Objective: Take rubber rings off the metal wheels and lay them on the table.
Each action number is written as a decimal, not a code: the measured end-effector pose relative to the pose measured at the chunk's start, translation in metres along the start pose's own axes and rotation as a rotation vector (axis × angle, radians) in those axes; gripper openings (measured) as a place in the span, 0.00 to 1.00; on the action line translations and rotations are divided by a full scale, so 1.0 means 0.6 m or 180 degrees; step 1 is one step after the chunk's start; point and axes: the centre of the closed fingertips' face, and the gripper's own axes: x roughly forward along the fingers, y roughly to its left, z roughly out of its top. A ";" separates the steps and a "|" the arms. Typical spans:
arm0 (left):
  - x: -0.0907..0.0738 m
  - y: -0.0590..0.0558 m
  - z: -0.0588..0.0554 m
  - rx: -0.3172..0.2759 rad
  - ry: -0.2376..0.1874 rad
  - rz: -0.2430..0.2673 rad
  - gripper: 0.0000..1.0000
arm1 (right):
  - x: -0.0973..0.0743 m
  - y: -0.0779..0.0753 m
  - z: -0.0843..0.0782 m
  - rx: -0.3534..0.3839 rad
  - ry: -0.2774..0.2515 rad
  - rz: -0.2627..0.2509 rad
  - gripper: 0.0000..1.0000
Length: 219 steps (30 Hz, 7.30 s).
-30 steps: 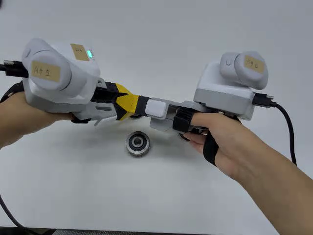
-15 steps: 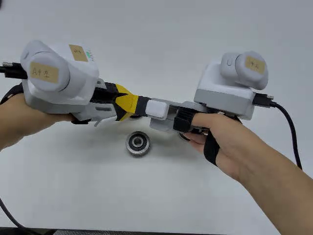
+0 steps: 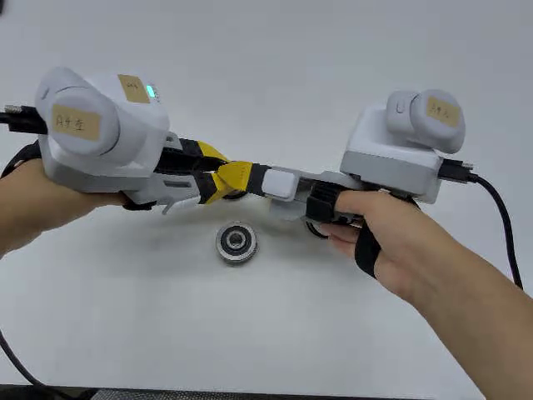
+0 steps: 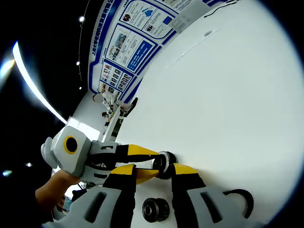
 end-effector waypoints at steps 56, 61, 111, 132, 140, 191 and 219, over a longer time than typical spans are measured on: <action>-0.001 0.001 -0.001 0.0000 -0.0031 0.0022 0.13 | 0.004 -0.007 0.002 -0.0043 0.0065 -0.0106 0.01; -0.002 0.000 -0.001 0.0008 -0.0034 0.0028 0.13 | 0.005 -0.004 0.002 -0.0067 0.0078 -0.0098 0.01; -0.008 -0.001 0.002 -0.0006 0.0007 0.0087 0.15 | -0.004 0.007 -0.003 0.0278 0.0097 -0.0125 0.01; -0.085 0.026 -0.002 -0.0211 -0.0184 0.0460 0.23 | -0.001 0.042 0.012 0.0437 -0.0045 0.0080 0.02; -0.089 0.023 0.013 -0.0247 -0.0293 0.0487 0.24 | -0.043 0.017 0.032 0.0498 -0.0193 -0.0041 0.02; -0.076 -0.004 0.028 -0.0146 -0.0300 0.0366 0.21 | -0.192 -0.113 -0.022 0.0846 -0.0557 -0.0875 0.07; -0.018 -0.004 0.006 -0.0022 0.0000 0.0118 0.19 | -0.118 -0.011 0.009 0.0035 -0.0430 0.0062 0.23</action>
